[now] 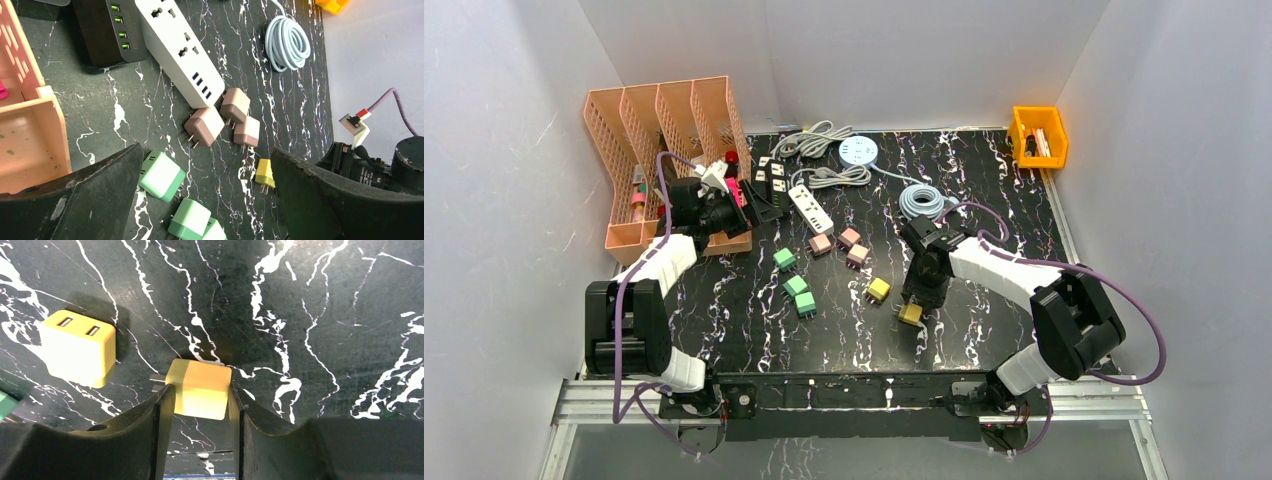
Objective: Pull the plug off the socket
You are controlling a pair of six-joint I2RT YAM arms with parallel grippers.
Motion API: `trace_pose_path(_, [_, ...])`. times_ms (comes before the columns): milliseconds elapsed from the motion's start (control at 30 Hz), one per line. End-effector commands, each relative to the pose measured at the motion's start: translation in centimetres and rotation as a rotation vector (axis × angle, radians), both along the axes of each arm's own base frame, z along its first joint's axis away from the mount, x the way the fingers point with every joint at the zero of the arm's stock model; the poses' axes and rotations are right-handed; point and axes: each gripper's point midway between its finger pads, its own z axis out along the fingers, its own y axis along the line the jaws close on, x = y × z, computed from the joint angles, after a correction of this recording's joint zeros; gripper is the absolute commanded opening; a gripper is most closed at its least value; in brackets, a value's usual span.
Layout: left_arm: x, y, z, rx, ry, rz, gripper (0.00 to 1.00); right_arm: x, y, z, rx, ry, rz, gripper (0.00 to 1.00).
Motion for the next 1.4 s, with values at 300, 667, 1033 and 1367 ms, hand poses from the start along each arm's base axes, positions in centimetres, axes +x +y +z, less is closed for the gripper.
trace_pose_path(300, [0.2, 0.1, 2.0, 0.000, -0.052, -0.006, 0.98, 3.1, 2.2, -0.4, 0.019, -0.100, 0.289, 0.33])
trace_pose_path(667, [0.2, 0.3, 1.9, 0.017, -0.051, -0.007, 0.98, 5.5, 7.5, 1.3, -0.051, -0.288, 0.494, 0.44])
trace_pose_path(1033, [0.5, 0.0, 1.7, -0.005, -0.039, -0.014, 0.98, 0.1, 5.4, 3.3, 0.057, -0.275, 0.639, 0.71])
trace_pose_path(1367, [0.2, -0.1, 1.5, -0.013, -0.034, -0.011, 0.98, -1.3, 4.9, 0.5, 0.057, -0.189, 0.655, 0.69])
